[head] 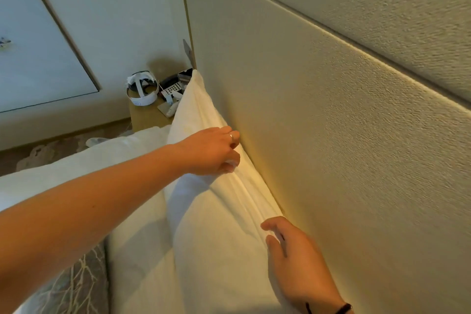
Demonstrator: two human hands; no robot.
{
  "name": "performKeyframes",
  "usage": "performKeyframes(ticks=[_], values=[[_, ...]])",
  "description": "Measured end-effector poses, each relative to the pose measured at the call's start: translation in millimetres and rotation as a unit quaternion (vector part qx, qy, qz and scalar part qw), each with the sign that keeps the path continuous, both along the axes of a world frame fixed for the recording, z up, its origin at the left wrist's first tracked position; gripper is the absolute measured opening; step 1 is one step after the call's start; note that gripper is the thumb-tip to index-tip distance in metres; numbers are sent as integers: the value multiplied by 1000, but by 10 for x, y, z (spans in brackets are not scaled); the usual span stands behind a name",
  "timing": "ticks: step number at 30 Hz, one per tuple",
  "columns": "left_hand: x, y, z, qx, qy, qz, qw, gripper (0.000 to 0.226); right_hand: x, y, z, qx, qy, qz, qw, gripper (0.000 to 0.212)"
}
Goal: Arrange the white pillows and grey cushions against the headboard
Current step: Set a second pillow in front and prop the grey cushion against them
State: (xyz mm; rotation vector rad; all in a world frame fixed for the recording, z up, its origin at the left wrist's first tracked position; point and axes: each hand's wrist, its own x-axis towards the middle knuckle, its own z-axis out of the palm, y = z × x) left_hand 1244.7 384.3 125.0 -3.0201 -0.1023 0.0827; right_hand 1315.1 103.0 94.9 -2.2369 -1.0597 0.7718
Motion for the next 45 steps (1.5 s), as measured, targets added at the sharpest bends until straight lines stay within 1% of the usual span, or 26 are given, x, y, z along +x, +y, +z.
performKeyframes(ticks=[3,5,7,8,10,12,14,16,17,19,22,24,26,28,31,34,36,38,40,43,45], values=[[51,-121,4,-57,-17,50,997,19,-35,-104,70,21,-49,4,999,22],[128,-131,90,-99,-41,85,991,18,-19,-133,123,72,-95,-3,993,29],[237,-136,177,-112,-80,103,985,17,30,-143,183,113,-143,-5,983,35],[288,-159,203,-114,-100,111,982,18,57,-144,216,114,-170,-4,979,35],[362,-251,195,-118,-121,137,976,20,103,-145,245,86,-227,6,970,30],[382,-385,97,-123,-118,176,970,22,131,-147,229,42,-275,15,960,26],[337,-525,-34,-130,-122,215,960,22,129,-156,191,-7,-304,22,952,23],[248,-656,-131,-139,-141,234,952,21,89,-176,195,-38,-314,25,948,21],[198,-720,-165,-144,-150,226,952,24,53,-204,205,-41,-315,23,948,20],[103,-841,-203,-129,-152,164,966,29,-36,-317,225,-31,-305,19,952,20],[-15,-1046,-200,-105,-151,66,981,29,-158,-617,269,-6,-231,6,973,24],[-45,-1204,-176,-121,-123,28,985,30,-209,-865,319,-2,-181,-7,983,27],[-23,-1344,-155,-147,-61,2,987,32,-232,-1103,366,-8,-169,-7,986,26],[32,-1449,-118,-156,-11,-6,988,29,-235,-1290,416,-20,-172,-8,985,23],[134,-1597,-46,-148,0,-13,989,20,-212,-1471,504,-47,-178,-23,983,19],[191,-1713,15,-158,5,-4,987,17,-236,-1629,536,-78,-164,-24,983,21],[184,-1785,21,-173,30,1,984,17,-279,-1759,519,-96,-163,-22,982,24],[163,-1846,36,-190,52,9,980,16,-304,-1860,502,-91,-172,-28,980,25],[163,-1909,70,-181,34,19,983,16,-308,-1909,514,-64,-205,-43,976,24],[201,-2050,76,-163,-69,54,983,19,-316,-1882,526,-24,-298,-73,951,21],[182,-2183,-2,-170,-114,94,974,21,-325,-1851,470,-37,-346,-81,934,26]])
